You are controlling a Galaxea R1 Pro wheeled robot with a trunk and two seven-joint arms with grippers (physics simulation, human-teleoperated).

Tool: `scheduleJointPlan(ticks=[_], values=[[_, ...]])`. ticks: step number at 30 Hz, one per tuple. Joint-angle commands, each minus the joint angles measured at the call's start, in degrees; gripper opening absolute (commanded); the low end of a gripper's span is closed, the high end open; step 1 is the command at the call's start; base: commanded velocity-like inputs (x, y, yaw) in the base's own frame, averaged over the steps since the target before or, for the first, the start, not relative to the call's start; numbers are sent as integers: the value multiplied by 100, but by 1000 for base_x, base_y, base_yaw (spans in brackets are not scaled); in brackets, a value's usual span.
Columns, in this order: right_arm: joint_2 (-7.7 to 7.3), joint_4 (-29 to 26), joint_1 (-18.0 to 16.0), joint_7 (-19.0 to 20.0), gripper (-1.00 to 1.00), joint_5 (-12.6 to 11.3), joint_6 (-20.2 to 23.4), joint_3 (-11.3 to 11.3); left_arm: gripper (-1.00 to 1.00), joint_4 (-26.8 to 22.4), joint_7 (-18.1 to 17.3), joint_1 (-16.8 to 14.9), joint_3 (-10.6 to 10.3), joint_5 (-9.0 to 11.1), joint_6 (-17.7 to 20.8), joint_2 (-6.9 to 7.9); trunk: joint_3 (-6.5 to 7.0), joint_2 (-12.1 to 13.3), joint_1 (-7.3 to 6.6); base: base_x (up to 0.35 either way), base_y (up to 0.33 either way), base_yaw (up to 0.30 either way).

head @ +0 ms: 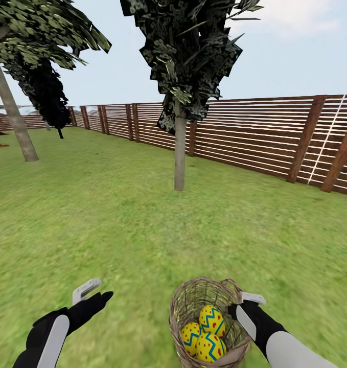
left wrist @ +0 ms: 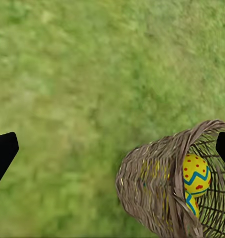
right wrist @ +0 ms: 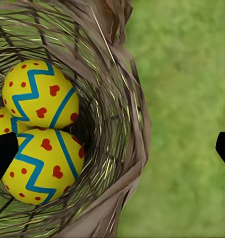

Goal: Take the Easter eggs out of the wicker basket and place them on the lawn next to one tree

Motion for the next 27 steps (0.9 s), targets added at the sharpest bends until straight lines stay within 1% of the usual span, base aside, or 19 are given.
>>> scheduleJointPlan(ticks=[1, 6, 7, 10, 11, 19, 23, 27], values=[[-24, -13, -1, -37, 100, -48, 36, 48, 100, -21, 46, -4, 9, 62, 27, -6, -24, -43, 21, 7, 0, 0], [-52, -13, -5, -37, 100, -49, 37, 50, 100, -43, 52, -4, 8, 63, 26, -14, -114, -244, 131, 2, 0, 0], [-42, -39, -38, -70, 100, -28, 70, 83, 100, -10, 73, -4, 41, 45, -7, -47, -113, -242, 130, 0, 0, 0], [-26, -39, -40, -114, 100, -12, 8, 111, 100, 87, 61, -4, 8, 32, -34, -144, -113, -242, 130, 0, 0, 0], [-60, -43, -40, -81, 100, 21, -25, 125, 100, 119, 65, -4, -12, 27, -35, -177, -113, -242, 130, 0, 0, 0], [-99, -48, -41, -65, 100, 284, -266, 143, 100, 366, 63, -3, -36, 11, -44, -158, -113, -242, 130, 0, 0, 0], [-100, -48, -41, -58, 100, 413, -264, 137, 100, 383, 61, -4, -30, 11, -44, -156, -113, -242, 130, 0, 0, 0], [-99, -52, -41, -50, 100, 432, -269, 141, 100, 389, 65, -4, -24, 11, -44, -150, -113, -242, 130, 0, 0, 0]])
